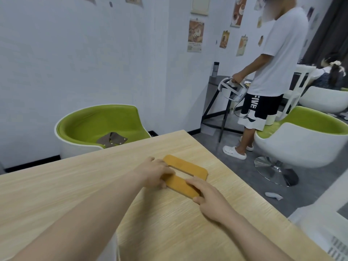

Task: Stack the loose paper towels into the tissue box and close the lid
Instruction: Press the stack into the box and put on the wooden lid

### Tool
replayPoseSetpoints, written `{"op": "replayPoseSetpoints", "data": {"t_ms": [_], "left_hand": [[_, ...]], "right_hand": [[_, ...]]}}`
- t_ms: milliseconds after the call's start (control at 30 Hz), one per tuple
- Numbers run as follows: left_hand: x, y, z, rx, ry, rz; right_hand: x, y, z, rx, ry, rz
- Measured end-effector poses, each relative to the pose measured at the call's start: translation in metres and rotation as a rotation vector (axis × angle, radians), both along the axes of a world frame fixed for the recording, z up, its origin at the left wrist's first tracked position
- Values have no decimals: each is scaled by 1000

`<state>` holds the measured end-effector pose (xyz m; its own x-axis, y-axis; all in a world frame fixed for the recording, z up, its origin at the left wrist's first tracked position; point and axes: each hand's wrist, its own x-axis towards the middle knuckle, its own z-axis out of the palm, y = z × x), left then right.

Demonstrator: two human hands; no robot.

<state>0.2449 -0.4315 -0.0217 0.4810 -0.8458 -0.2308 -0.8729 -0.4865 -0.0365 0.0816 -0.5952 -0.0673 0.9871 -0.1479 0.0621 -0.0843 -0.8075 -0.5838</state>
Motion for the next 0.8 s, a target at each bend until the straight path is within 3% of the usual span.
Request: {"op": "replayPoseSetpoints", "data": {"t_ms": [100, 233, 367, 800], "left_hand": [[-5, 2, 5, -4, -34, -57], [-18, 3, 16, 79, -109, -194], [-31, 14, 28, 89, -161, -237], [-104, 156, 103, -362, -174, -73]], "right_hand": [[-8, 1, -2, 26, -16, 16], [-14, 17, -5, -170, -153, -17], [-21, 21, 3, -373, -146, 69], [-67, 92, 105, -437, -288, 385]]}}
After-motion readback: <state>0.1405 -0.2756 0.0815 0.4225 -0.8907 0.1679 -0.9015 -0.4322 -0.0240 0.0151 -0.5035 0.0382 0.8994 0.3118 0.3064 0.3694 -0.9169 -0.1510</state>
